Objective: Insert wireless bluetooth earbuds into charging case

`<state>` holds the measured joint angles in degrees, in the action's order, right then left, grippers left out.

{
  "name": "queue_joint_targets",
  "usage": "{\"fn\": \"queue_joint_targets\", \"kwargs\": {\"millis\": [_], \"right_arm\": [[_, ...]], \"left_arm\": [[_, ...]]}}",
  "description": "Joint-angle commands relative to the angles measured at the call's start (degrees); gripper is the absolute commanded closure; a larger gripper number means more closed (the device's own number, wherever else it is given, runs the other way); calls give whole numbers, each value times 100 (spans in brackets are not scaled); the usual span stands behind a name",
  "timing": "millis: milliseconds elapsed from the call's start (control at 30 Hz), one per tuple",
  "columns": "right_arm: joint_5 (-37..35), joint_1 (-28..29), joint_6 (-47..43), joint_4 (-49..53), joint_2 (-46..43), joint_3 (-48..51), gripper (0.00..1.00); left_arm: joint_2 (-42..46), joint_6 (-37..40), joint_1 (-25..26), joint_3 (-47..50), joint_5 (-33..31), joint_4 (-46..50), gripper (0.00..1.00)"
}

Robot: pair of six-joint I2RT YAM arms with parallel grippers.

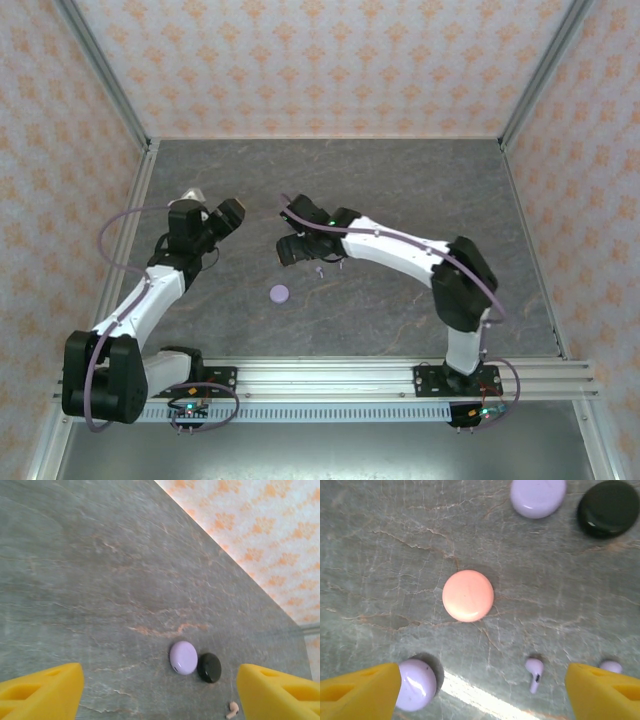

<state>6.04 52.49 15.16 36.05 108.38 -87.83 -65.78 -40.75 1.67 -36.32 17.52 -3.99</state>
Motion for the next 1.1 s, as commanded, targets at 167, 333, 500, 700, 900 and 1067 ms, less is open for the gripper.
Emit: {"fn": "queue_joint_targets", "kwargs": {"millis": [167, 333, 500, 700, 900, 1067], "right_arm": [[-198, 24, -463, 839, 1412, -1448, 14], [-121, 42, -617, 1131, 2065, -2115, 17], [-112, 59, -664, 1338, 2484, -2490, 22], [-100, 77, -733, 1452, 2770, -2726, 28], [-70, 112, -780, 1573, 2795, -2681, 33], [0, 144, -768, 1555, 2707, -2494, 39]], "left_arm": [[468, -232, -577, 300, 281, 276, 18], [560, -181, -698, 343, 299, 353, 18], [542, -192, -731, 375, 318, 331, 17], [522, -196, -738, 397, 318, 306, 16], [483, -196, -738, 432, 319, 247, 16], [478, -187, -738, 459, 320, 218, 16]]}}
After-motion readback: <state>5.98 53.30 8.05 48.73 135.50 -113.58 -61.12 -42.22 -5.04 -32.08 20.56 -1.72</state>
